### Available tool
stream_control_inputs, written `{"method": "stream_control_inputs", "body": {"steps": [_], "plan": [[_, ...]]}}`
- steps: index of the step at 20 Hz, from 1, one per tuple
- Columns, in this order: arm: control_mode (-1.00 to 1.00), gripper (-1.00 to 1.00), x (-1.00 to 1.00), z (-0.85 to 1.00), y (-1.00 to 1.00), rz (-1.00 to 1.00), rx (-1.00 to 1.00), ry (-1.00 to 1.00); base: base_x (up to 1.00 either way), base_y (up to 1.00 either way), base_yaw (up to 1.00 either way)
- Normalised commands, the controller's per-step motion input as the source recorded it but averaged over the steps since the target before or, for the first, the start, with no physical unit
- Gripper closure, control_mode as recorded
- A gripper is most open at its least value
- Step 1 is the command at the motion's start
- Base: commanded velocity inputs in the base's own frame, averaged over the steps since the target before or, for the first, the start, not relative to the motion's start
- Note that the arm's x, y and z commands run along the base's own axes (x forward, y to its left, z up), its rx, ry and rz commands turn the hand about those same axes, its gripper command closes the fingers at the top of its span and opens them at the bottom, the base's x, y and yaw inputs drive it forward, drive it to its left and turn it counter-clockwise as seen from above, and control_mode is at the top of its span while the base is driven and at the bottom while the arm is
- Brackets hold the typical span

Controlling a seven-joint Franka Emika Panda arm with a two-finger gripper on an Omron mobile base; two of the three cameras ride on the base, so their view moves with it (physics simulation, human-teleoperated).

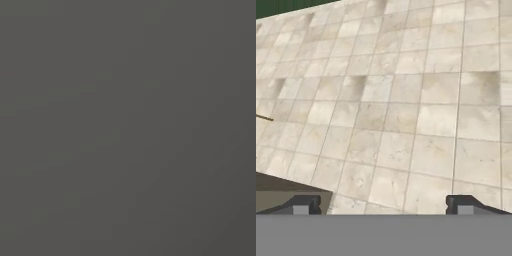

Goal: Pick up the metallic utensils from the counter and place them in the open drawer. Make sure not to pick up any wooden utensils.

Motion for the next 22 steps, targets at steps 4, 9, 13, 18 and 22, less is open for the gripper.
{"method": "stream_control_inputs", "body": {"steps": [4, 9, 13, 18, 22], "plan": [[1.0, -1.0, 0.0, 0.0, 0.0, 0.0, 0.0, 0.0, 1.0, 0.01, 0.0], [1.0, -1.0, 0.0, 0.0, 0.0, 0.0, 0.0, 0.0, 1.0, 0.08, 0.04], [1.0, -1.0, 0.0, 0.0, 0.0, 0.0, 0.0, 0.0, 1.0, 0.08, 0.05], [1.0, -1.0, 0.0, 0.0, 0.0, 0.0, 0.0, 0.0, 1.0, -0.4, 0.04], [1.0, -1.0, 0.0, 0.0, 0.0, 0.0, 0.0, 0.0, 1.0, -0.73, 0.0]]}}
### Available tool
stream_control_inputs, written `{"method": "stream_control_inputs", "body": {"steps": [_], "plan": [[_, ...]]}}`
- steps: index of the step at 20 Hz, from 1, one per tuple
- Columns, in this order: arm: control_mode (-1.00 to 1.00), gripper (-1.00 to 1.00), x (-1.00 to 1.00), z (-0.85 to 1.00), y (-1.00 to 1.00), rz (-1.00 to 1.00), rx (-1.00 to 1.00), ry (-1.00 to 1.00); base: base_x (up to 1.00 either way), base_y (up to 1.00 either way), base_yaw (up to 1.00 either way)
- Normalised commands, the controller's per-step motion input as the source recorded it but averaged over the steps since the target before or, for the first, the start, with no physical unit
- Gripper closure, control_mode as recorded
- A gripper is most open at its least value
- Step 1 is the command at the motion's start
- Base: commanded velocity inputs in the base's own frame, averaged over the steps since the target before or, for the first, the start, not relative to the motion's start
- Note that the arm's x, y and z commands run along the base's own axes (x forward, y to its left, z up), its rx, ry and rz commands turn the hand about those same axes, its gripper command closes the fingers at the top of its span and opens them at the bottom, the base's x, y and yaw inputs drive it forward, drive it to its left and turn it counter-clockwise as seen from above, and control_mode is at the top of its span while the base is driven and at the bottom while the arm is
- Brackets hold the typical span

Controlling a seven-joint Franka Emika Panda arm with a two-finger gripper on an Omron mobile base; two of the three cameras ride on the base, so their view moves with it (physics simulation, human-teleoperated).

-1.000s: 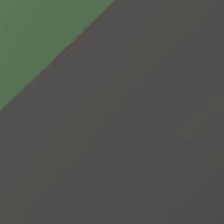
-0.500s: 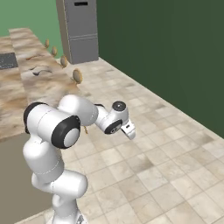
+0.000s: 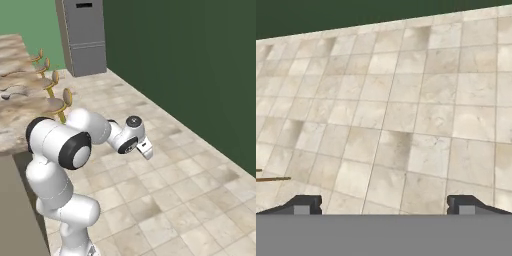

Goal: Pick up the metallic utensils from the counter and place them in the open drawer. Make sure not to pick up any wooden utensils.

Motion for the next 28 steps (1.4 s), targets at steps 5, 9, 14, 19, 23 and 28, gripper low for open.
{"method": "stream_control_inputs", "body": {"steps": [5, 9, 14, 19, 23, 28], "plan": [[1.0, -1.0, 0.0, 0.0, 0.0, 0.0, 0.0, 0.0, 1.0, -0.36, 0.11], [1.0, -1.0, 0.0, 0.0, 0.0, 0.0, 0.0, 0.0, 1.0, -0.04, 0.38], [1.0, -1.0, 0.0, 0.0, 0.0, 0.0, 0.0, 0.0, 1.0, -0.23, 0.35], [1.0, -1.0, 0.0, 0.0, 0.0, 0.0, 0.0, 0.0, 1.0, -0.52, 0.25], [1.0, -1.0, 0.0, 0.0, 0.0, 0.0, 0.0, 0.0, 1.0, -0.12, 0.43], [1.0, -1.0, 0.0, 0.0, 0.0, 0.0, 0.0, 0.0, 0.72, -0.01, 0.59]]}}
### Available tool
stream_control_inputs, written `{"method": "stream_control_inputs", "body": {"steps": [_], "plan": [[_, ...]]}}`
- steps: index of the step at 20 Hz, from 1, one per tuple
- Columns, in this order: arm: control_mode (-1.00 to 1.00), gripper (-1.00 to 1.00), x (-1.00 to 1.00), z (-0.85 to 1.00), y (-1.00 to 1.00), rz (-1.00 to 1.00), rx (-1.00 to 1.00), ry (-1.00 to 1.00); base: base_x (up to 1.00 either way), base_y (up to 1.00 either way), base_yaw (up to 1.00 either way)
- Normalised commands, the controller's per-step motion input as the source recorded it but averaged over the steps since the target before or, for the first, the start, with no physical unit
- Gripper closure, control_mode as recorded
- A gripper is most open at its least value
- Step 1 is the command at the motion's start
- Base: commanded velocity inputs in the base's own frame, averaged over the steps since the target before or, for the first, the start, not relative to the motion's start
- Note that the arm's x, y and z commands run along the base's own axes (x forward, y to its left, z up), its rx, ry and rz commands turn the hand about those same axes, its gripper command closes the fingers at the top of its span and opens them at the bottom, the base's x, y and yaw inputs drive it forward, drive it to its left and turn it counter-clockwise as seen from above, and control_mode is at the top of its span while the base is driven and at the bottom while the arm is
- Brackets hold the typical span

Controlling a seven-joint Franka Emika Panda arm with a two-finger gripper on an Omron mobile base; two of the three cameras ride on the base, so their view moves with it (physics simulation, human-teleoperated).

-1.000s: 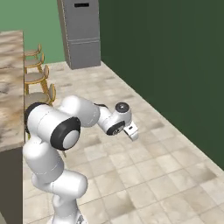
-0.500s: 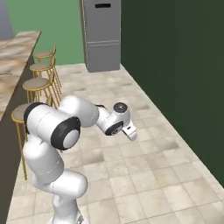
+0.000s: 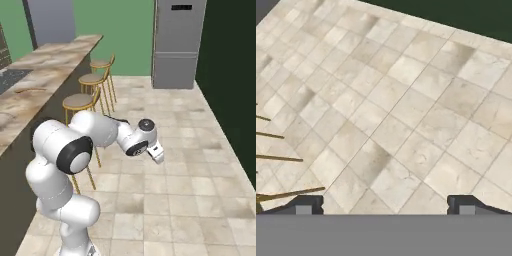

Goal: Pick up the metallic utensils from the counter and place them in the open drawer. Make sure not to pick up any wooden utensils.

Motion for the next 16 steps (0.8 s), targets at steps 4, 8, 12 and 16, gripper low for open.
{"method": "stream_control_inputs", "body": {"steps": [4, 8, 12, 16], "plan": [[1.0, -1.0, 0.0, 0.0, 0.0, 0.0, 0.0, 0.0, 0.26, 0.0, 0.71], [1.0, -1.0, 0.0, 0.0, 0.0, 0.0, 0.0, 0.0, 0.01, -0.13, 0.7], [1.0, -1.0, 0.0, 0.0, 0.0, 0.0, 0.0, 0.0, 0.0, -0.34, 0.61], [1.0, -1.0, 0.0, 0.0, 0.0, 0.0, 0.0, 0.0, 0.37, -0.34, 0.56]]}}
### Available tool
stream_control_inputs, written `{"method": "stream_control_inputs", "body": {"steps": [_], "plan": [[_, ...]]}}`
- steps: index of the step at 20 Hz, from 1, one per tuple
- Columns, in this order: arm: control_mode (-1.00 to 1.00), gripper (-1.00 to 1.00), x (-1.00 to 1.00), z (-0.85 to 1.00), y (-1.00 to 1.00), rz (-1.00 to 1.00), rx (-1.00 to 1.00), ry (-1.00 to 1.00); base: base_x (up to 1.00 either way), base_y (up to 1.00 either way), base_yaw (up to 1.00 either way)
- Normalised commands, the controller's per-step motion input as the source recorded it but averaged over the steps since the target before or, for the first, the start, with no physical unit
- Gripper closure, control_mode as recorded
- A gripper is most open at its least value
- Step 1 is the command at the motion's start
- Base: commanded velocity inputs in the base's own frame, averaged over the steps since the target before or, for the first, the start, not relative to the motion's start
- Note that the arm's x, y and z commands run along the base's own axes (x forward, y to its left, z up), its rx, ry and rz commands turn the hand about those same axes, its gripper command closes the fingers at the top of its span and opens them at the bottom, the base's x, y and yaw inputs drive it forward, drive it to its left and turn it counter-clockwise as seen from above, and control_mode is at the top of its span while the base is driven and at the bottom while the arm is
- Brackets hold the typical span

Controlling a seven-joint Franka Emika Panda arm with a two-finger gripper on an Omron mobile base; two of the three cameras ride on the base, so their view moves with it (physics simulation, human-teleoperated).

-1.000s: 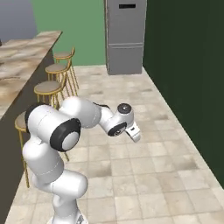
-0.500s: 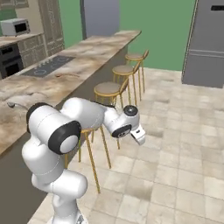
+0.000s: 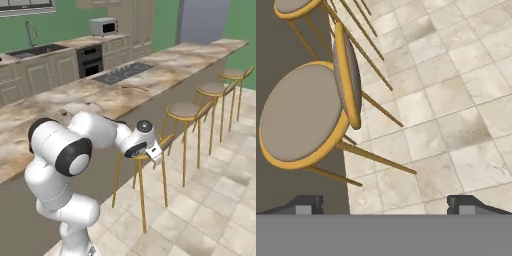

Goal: Pick up the metallic utensils from the counter and place them in the open drawer. Make sure not to pick up any wooden utensils.

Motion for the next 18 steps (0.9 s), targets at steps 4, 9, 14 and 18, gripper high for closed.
{"method": "stream_control_inputs", "body": {"steps": [4, 9, 14, 18], "plan": [[1.0, -1.0, 0.0, 0.0, 0.0, 0.0, 0.0, 0.0, 0.74, -0.22, 0.56], [1.0, -1.0, 0.0, 0.0, 0.0, 0.0, 0.0, 0.0, 0.46, -0.33, 0.34], [1.0, -1.0, 0.0, 0.0, 0.0, 0.0, 0.0, 0.0, 0.31, -0.25, 0.05], [1.0, -1.0, 0.0, 0.0, 0.0, 0.0, 0.0, 0.0, 0.71, -0.47, 0.15]]}}
